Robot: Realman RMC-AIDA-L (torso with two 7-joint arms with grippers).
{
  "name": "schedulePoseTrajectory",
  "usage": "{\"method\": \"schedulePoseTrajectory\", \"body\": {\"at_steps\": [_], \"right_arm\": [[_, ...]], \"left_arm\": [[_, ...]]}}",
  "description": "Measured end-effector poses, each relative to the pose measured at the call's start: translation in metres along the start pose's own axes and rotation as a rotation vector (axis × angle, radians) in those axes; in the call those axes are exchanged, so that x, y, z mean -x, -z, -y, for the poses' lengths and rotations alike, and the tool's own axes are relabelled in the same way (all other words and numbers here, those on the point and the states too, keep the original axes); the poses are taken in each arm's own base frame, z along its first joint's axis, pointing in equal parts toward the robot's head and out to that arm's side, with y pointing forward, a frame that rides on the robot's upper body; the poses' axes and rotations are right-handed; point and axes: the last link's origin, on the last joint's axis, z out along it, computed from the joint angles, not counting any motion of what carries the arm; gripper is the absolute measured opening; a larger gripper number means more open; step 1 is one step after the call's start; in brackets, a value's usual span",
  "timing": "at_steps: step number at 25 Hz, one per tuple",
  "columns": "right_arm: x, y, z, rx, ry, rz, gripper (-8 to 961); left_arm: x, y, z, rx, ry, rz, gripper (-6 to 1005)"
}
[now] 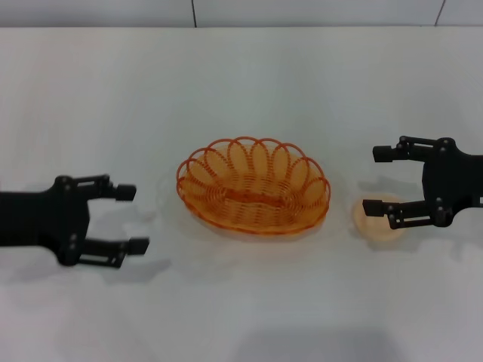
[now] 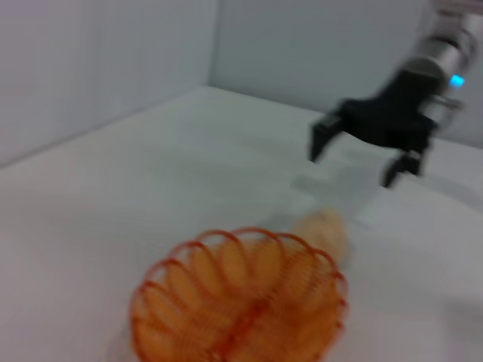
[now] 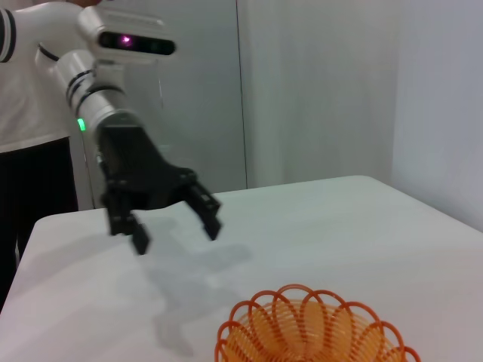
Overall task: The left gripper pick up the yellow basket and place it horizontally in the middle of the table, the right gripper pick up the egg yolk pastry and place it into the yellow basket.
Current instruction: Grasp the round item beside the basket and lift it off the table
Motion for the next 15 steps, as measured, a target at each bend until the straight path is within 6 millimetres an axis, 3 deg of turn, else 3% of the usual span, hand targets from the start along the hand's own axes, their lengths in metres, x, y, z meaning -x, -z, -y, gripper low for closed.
{"method": "schedulePoseTrajectory", "body": {"at_steps": [8, 15], "right_arm": [[-0.004, 0.001, -0.003, 0.024, -0.009, -0.049, 853], [0.010, 0.000, 0.005, 0.044, -0.027, -0.216, 853]], "left_arm": [[0.011, 0.020, -0.010, 0.013, -0.075, -0.005, 870], [0.011, 0.023, -0.010, 0.026, -0.073, 0.013, 868]]}}
